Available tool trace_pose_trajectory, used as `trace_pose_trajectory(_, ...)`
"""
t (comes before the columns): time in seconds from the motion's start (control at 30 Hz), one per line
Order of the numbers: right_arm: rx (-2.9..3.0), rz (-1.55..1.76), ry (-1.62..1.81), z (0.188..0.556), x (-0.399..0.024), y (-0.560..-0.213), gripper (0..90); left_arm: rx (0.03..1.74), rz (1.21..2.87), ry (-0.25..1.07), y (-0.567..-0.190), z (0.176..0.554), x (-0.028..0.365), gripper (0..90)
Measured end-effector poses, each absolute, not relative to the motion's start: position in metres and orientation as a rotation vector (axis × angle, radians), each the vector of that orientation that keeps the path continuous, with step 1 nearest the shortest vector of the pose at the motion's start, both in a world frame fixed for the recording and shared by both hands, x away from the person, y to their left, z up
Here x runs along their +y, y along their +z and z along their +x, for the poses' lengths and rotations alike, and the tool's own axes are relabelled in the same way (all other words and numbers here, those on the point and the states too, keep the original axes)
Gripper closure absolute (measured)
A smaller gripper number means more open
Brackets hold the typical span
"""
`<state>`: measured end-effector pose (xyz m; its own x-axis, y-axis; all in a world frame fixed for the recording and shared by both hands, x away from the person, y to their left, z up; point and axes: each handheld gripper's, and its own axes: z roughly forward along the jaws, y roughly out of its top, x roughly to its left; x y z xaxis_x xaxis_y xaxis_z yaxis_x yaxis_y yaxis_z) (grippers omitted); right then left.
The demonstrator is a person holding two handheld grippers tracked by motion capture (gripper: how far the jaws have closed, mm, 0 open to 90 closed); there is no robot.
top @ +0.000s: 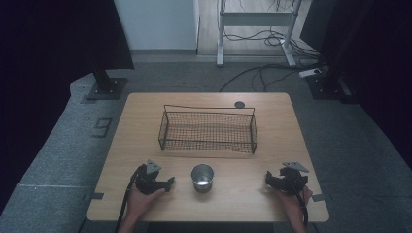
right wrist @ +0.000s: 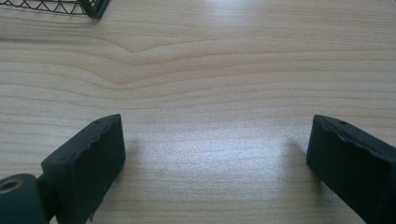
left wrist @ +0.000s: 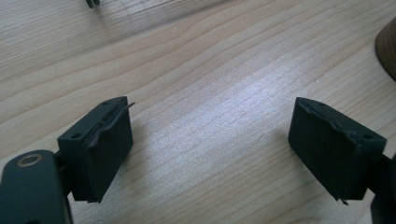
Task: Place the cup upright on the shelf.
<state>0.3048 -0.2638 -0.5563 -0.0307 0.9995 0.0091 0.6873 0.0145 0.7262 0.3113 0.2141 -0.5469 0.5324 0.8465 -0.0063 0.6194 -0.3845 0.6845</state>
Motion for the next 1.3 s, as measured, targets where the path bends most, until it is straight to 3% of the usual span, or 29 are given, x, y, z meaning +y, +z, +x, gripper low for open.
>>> trace_pose_trajectory(0.27,1.779,1.722,0.776,0.303,-0.263,-0.556,5.3,1.152,2.141,0.521,-0.545,0.302,0.211,14.3)
trace_pose_trajectory(0.8,1.78,1.719,0.778,0.303,-0.263,-0.556,5.6,1.014,1.998,0.408,-0.513,0.283,0.204,15.2)
trace_pose_trajectory(1.3,1.773,1.712,0.785,0.301,-0.263,-0.556,9.0,0.974,1.973,0.401,-0.496,0.259,0.181,14.6)
